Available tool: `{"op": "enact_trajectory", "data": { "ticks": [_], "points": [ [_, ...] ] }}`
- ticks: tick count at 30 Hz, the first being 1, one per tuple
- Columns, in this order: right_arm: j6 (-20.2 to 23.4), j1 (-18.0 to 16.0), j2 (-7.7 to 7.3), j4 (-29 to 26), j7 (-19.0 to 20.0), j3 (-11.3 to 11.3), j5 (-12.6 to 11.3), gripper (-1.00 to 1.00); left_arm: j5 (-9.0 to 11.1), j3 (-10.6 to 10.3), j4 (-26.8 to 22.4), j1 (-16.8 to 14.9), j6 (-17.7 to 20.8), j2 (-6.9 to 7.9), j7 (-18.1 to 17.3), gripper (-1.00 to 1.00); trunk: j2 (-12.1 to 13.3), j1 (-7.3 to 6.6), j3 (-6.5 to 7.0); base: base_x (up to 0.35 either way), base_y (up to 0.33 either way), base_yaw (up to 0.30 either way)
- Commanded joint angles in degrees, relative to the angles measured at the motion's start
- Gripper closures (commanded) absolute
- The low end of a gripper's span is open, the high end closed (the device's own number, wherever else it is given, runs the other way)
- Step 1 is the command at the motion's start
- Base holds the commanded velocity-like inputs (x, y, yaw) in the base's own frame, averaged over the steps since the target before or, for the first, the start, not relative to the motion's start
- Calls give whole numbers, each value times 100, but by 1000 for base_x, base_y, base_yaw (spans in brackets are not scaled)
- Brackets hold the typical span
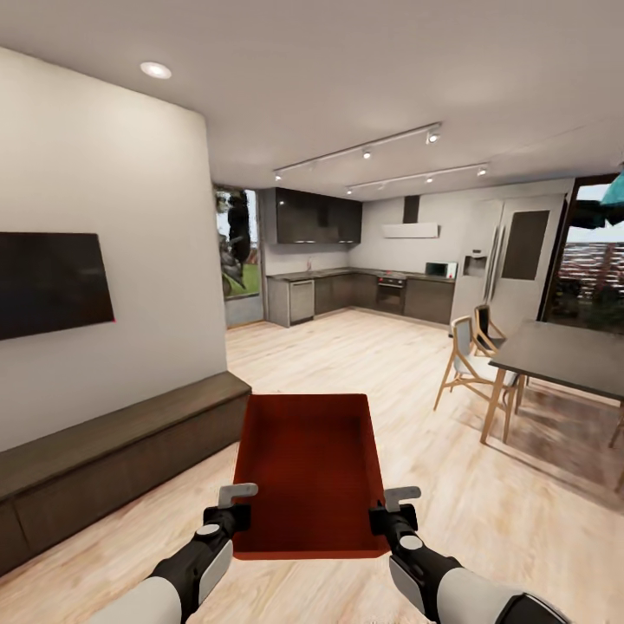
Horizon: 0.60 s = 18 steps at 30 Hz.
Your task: Move the two storage containers from the living room to the garage. In the garage, place one container on the floor and stack the other container on top of it (either order is fine).
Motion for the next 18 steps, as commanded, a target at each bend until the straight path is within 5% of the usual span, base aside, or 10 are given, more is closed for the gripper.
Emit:
{"op": "enact_trajectory", "data": {
  "ticks": [1,18],
  "points": [
    [-7,-6,19,13,-24,-221,-92,100,-46,19,-20,-3,-12,-2,78,100,-6,1,-8,0,0,-287],
    [-7,-6,19,13,-24,-221,-92,100,-46,19,-16,-4,-12,-2,78,100,-6,1,-8,0,0,-287]
  ]
}}
